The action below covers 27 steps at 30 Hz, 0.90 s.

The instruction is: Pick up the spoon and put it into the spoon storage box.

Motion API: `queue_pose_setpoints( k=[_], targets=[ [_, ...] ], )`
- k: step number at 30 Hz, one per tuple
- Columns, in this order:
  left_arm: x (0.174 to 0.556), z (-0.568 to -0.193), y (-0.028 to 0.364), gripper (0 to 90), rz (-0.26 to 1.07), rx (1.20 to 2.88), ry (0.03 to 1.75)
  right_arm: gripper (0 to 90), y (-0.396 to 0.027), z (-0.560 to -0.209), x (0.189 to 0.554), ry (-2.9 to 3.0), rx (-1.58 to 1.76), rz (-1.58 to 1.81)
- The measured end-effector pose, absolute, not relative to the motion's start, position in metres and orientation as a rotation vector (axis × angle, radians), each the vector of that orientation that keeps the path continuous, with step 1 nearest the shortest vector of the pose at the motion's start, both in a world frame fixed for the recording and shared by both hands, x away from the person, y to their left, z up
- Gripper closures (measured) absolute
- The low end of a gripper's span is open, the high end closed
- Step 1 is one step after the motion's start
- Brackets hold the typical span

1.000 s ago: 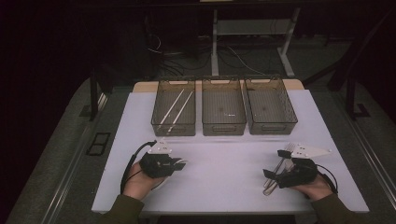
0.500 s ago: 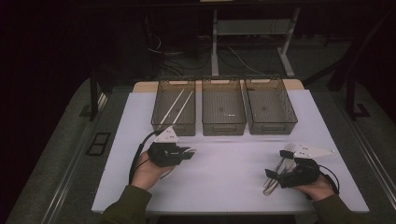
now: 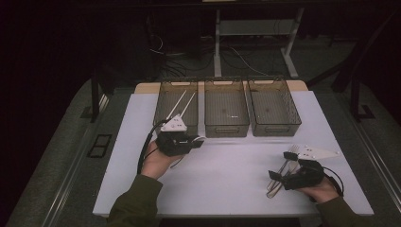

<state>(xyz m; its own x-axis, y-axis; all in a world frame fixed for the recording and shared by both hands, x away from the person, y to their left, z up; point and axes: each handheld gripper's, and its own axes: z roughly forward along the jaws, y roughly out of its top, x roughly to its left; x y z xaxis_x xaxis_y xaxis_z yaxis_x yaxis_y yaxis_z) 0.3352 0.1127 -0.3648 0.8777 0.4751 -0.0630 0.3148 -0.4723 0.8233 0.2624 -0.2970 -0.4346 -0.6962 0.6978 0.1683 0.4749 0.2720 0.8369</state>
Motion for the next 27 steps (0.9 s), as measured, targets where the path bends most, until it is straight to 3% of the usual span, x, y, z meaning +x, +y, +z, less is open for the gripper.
queue_pose_setpoints(
  k=[27],
  targets=[
    [0.394, -0.33, 0.061, 76.4, 0.293, 2.087, 0.494, 1.4, -0.299, -0.433, 0.263, 2.296, 1.108, 1.42]
  ],
)
